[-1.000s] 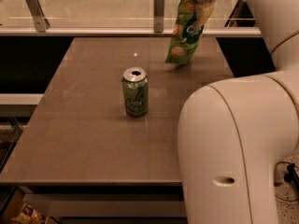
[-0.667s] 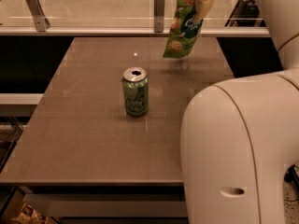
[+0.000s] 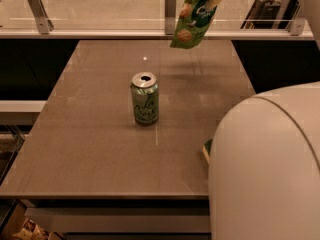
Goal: Pick green rice chip bag
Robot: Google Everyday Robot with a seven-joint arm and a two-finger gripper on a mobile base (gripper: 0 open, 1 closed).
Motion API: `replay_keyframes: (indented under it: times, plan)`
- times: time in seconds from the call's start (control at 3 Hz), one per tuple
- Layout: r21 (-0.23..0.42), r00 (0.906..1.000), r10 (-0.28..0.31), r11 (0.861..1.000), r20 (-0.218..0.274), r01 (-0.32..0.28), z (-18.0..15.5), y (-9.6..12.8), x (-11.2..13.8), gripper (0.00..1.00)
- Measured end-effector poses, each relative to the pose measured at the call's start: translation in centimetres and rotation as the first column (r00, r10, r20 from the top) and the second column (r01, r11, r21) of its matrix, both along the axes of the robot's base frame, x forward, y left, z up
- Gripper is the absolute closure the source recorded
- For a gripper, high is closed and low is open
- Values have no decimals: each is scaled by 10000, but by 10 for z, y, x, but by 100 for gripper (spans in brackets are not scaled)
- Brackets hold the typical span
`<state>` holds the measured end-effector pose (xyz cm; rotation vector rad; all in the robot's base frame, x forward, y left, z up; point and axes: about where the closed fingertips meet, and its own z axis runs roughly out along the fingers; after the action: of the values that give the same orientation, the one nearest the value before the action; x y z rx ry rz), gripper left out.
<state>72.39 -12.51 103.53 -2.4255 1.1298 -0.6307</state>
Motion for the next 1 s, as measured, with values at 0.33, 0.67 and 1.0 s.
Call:
replay_keyframes:
  times: [0.33,0.67,1.0]
  plan:
    - [316,9991,167,9993,393,-180,10,-1,1,100]
    - [898,9963,362,9950,783,-432,16,-11,8,100]
    - [1388,9924,453,9884,1147,-612,22,-23,13,100]
